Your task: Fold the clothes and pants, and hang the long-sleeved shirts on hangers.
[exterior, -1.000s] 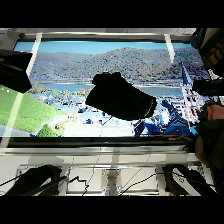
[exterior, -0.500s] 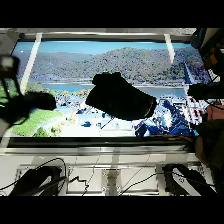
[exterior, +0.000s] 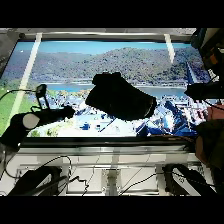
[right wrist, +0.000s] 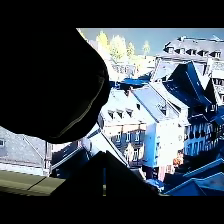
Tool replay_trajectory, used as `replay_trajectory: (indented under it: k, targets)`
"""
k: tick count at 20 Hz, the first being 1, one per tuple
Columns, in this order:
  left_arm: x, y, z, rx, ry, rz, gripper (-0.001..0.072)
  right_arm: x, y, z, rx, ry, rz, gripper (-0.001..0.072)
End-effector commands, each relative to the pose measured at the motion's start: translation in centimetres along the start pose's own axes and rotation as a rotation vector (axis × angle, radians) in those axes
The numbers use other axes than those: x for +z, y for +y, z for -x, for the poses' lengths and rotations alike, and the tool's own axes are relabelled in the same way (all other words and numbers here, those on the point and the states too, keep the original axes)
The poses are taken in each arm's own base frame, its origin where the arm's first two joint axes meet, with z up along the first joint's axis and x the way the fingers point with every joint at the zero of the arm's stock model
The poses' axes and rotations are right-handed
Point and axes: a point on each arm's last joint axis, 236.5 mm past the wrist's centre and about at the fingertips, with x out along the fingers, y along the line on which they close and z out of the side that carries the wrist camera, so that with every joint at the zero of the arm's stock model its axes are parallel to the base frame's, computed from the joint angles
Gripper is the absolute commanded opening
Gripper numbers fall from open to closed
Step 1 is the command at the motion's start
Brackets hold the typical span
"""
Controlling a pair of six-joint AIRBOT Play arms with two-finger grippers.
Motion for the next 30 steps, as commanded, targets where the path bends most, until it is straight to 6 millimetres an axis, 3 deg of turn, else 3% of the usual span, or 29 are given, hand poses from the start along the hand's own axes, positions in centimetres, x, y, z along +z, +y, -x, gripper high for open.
replay_trajectory:
  k: [1, 2, 3, 4, 9, 11, 16, 23, 26, 29, 30]
  targets:
    - [0.1, -2.6, -3.4, -0.201, 0.037, 0.082, 0.0325, 0.2, 0.1, 0.0, 0.003, -0.006, 0.002, 0.0035]
    - [0.7, -1.8, -4.2, -0.201, 0.029, 0.117, 0.0390, 0.2, 0.1, 0.0, 0.003, -0.006, 0.002, 0.0035]
    - [1.0, -0.5, -5.1, -0.178, 0.025, 0.139, 0.0558, 0.2, 0.1, 0.0, 0.003, -0.007, 0.002, 0.0035]
    - [1.1, 0.5, -5.8, -0.154, 0.026, 0.160, 0.0665, 0.2, 0.1, 0.0, 0.003, -0.007, 0.002, 0.0035]
    - [1.0, 3.8, -9.1, -0.070, 0.021, 0.209, 0.0654, 1.1, 0.1, 0.0, 0.004, -0.045, 0.000, 0.0035]
    - [1.1, 4.4, -10.0, -0.051, 0.024, 0.215, 0.0584, 1.7, 0.0, 0.0, -0.002, -0.070, 0.000, 0.0034]
    - [2.5, 3.1, -12.8, -0.058, 0.041, 0.148, 0.0588, 3.4, -0.4, 0.2, -0.018, -0.142, -0.001, 0.0035]
    - [2.9, 1.1, -16.5, -0.057, 0.056, 0.090, 0.0585, 3.2, 0.2, 0.1, 0.010, -0.133, -0.007, 0.0035]
    - [3.5, 0.8, -16.8, -0.042, 0.015, 0.074, 0.0543, 1.6, 0.4, -1.8, 0.045, -0.034, -0.019, 0.0035]
    - [3.5, 0.1, -17.0, -0.043, 0.000, 0.053, 0.0542, -1.3, 0.1, -5.9, 0.085, 0.101, -0.061, 0.0042]
    - [3.7, -0.4, -17.1, -0.045, -0.010, 0.043, 0.0541, -2.5, 0.1, -7.4, 0.103, 0.147, -0.053, 0.0090]
